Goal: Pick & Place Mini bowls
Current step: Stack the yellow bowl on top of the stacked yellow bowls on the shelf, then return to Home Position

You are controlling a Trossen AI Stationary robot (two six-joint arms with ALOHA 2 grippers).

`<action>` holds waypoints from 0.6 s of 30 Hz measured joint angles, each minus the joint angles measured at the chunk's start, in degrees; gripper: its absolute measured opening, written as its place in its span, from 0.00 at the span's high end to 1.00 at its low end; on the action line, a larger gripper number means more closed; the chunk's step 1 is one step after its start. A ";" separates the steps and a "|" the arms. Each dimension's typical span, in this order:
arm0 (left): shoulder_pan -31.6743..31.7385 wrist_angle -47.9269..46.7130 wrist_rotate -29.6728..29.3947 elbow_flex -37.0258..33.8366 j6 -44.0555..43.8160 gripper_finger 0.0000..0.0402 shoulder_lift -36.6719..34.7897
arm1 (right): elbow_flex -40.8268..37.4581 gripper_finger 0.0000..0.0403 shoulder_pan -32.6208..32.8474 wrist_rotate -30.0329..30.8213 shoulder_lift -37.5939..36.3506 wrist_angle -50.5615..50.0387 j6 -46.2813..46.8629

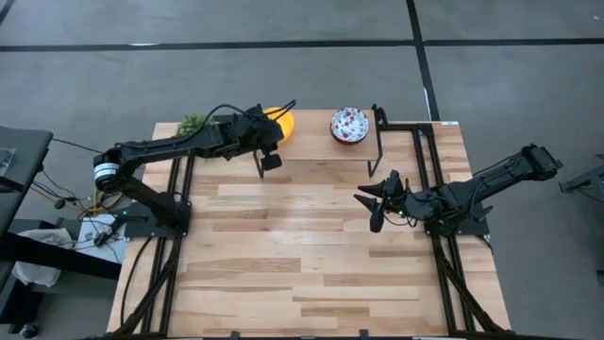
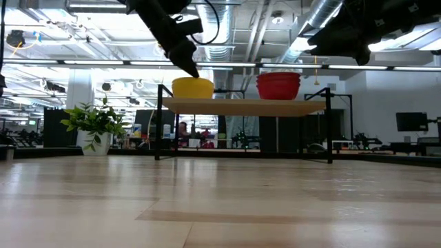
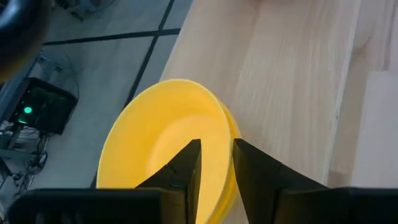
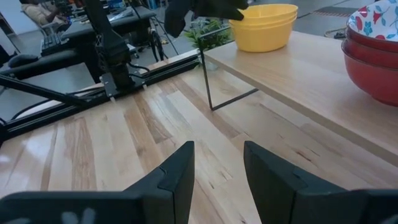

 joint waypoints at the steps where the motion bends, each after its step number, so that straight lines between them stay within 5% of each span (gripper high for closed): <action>1: 0.00 0.08 -0.16 -0.16 -0.14 0.77 -0.06 | 0.00 0.68 0.00 0.00 0.00 0.00 0.00; 18: -5.00 5.12 -0.59 -0.23 -2.56 0.77 -3.24 | 0.00 0.68 0.15 0.02 0.00 -0.30 -0.04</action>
